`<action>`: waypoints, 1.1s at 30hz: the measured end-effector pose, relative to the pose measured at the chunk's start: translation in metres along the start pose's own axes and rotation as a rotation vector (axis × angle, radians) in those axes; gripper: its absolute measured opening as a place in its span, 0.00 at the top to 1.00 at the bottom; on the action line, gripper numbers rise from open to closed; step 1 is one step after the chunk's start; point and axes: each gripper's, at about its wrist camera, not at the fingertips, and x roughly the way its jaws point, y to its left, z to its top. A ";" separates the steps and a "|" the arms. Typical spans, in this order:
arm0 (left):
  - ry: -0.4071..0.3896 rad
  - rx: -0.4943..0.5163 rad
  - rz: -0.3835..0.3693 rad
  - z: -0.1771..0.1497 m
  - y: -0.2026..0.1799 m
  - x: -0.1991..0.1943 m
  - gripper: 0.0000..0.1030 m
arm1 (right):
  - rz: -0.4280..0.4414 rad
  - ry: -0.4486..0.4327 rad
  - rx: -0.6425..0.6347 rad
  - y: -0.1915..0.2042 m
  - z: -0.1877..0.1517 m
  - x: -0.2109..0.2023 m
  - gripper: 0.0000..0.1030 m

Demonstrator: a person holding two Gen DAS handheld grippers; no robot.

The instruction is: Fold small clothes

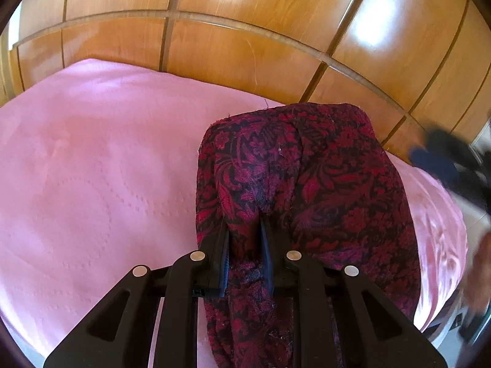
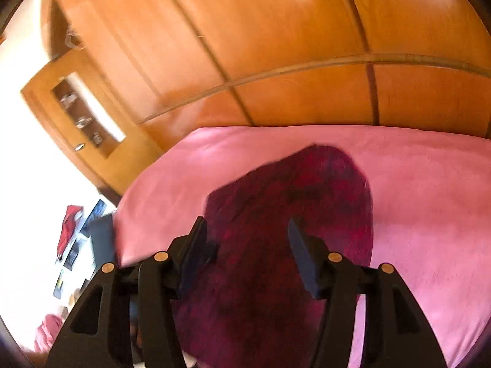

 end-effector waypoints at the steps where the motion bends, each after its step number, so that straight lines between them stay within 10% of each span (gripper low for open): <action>1: -0.006 0.008 0.008 -0.001 -0.002 0.000 0.84 | -0.031 0.012 -0.006 -0.001 0.010 0.012 0.47; 10: -0.032 0.032 0.070 -0.013 -0.002 0.009 0.84 | -0.221 0.157 -0.034 -0.013 -0.011 0.101 0.48; 20: -0.077 0.038 0.118 -0.018 -0.016 -0.012 0.82 | -0.058 0.003 -0.027 -0.009 -0.022 0.034 0.16; 33: -0.104 0.063 0.178 -0.029 -0.027 -0.027 0.82 | 0.014 -0.042 0.133 -0.048 -0.071 -0.025 0.05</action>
